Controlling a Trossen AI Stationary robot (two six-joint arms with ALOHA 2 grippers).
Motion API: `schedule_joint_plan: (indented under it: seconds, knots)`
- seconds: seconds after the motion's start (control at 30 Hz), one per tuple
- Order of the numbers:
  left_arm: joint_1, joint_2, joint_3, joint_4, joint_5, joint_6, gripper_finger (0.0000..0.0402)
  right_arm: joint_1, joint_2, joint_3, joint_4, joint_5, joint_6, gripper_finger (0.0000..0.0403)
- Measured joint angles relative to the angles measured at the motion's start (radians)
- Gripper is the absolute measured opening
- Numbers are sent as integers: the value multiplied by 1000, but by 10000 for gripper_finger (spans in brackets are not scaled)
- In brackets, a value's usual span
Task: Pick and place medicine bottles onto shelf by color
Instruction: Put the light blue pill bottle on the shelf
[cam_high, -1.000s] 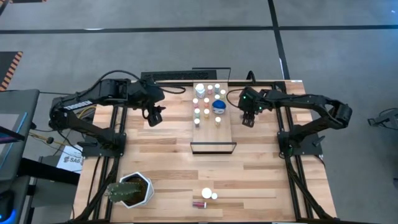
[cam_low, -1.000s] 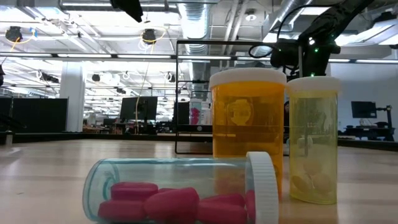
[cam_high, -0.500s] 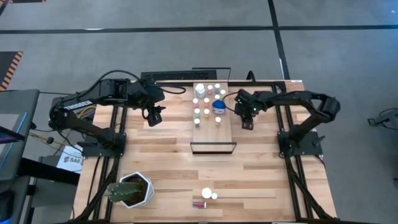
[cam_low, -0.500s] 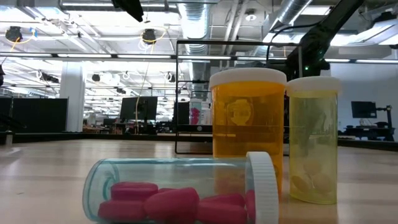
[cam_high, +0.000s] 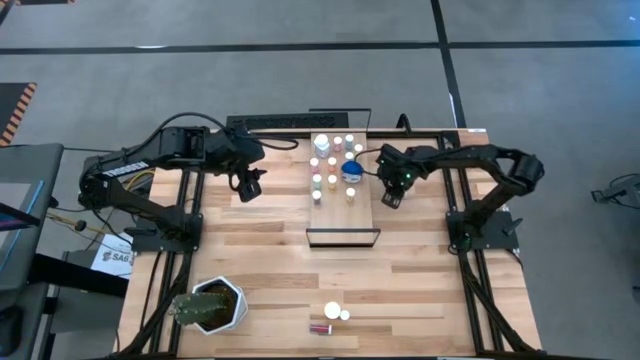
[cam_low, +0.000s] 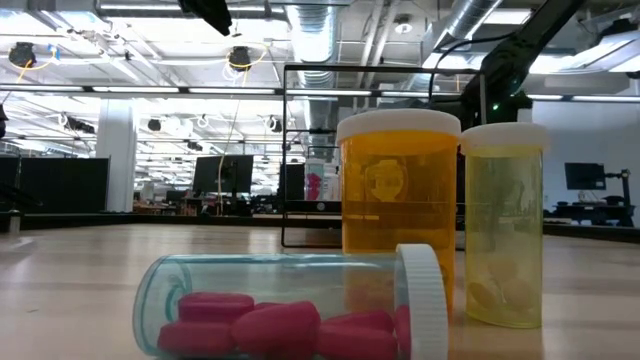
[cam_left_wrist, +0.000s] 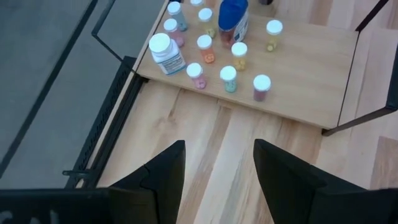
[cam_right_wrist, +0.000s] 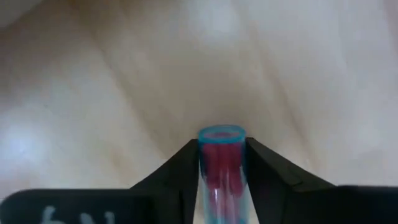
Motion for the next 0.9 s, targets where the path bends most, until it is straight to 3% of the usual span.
schedule_joint_plan:
  seconds: [0.2, 0.53, 0.9]
  knots:
    - [0, 0, 0, 1, 0, -12, 178, 5, -89, -5, -35, -4, 29, 119]
    - [0, 0, 0, 62, -2, -14, 178, -2, -315, -3, -36, -5, 94, 122]
    - [0, 1, -180, 423, 12, 113, 178, 18, -602, -2, 184, 0, 183, 123]
